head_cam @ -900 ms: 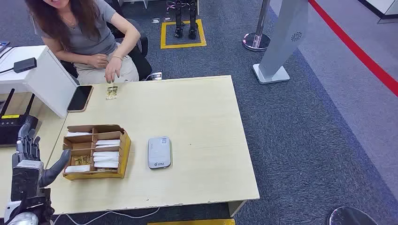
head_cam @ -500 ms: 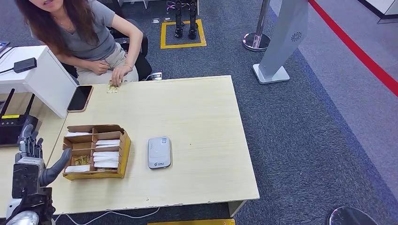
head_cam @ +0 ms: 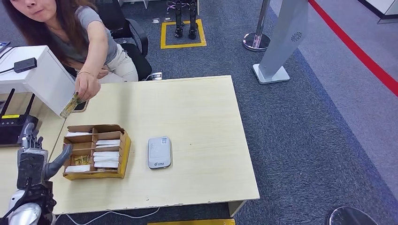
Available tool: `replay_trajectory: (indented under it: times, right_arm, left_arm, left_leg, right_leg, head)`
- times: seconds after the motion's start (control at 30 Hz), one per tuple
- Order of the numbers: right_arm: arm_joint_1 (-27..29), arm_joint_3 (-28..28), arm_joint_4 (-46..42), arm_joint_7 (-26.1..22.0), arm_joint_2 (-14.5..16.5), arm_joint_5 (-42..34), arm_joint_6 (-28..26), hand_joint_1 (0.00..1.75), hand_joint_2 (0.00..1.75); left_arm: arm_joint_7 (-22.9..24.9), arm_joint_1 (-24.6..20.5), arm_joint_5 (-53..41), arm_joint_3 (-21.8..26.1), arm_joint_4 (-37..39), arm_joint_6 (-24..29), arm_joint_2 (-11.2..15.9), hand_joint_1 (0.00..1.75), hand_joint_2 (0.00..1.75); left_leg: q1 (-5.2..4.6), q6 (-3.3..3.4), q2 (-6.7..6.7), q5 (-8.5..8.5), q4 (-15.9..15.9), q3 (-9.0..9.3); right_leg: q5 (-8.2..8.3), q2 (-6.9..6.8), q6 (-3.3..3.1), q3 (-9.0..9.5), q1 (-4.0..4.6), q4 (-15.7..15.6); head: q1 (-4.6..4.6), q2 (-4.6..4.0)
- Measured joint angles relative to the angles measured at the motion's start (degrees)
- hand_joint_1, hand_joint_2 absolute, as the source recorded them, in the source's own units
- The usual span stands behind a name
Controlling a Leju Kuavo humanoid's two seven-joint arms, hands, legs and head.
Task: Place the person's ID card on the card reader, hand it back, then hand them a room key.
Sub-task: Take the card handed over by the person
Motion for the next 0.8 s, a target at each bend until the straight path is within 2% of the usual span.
replay_trajectory:
  times: [0.37,0.4,0.5,0.53,0.8]
  right_arm:
    - [-0.1,0.4,0.0,-0.3,0.0,0.1,-0.2,0.0,0.0]
    - [-0.1,0.5,0.0,-0.1,0.0,0.1,-0.1,0.0,0.0]
    - [-0.1,0.6,0.0,0.1,0.0,0.1,-0.2,0.0,0.0]
    - [-0.1,0.6,0.0,0.1,0.0,0.1,-0.2,0.0,0.0]
    - [-0.1,0.7,0.0,-0.3,0.0,0.1,-0.4,0.0,0.0]
  left_arm:
    - [-0.1,-3.0,-0.1,0.0,4.9,0.4,0.1,0.0,1.75]
    - [-0.1,-3.1,0.0,0.0,5.1,0.4,0.0,0.35,1.75]
    - [-0.3,-3.1,0.0,0.0,5.5,0.4,0.0,1.66,1.75]
    - [-0.3,-3.1,0.0,0.0,5.6,0.5,0.0,1.75,1.75]
    - [-0.5,-3.1,-0.2,0.0,6.1,1.4,-0.3,1.75,1.75]
  left_leg:
    - [0.0,-0.01,0.01,0.01,0.0,0.01]
    - [0.0,-0.01,0.01,0.0,0.0,0.01]
    - [0.0,-0.01,0.01,0.0,0.0,0.01]
    - [0.0,-0.01,0.01,0.0,0.0,0.01]
    - [0.0,-0.01,0.01,0.01,0.0,0.01]
  right_leg:
    - [0.01,0.01,-0.02,0.0,0.0,0.0]
    - [0.01,0.02,-0.02,0.0,0.0,0.0]
    - [0.01,0.02,-0.02,-0.01,0.0,0.0]
    - [0.01,0.02,-0.02,-0.01,0.0,0.0]
    - [0.01,0.02,-0.02,0.0,0.0,0.0]
  head:
    - [0.01,0.01]
    - [0.01,0.01]
    - [0.01,-0.01]
    - [0.0,-0.01]
    - [0.01,0.0]
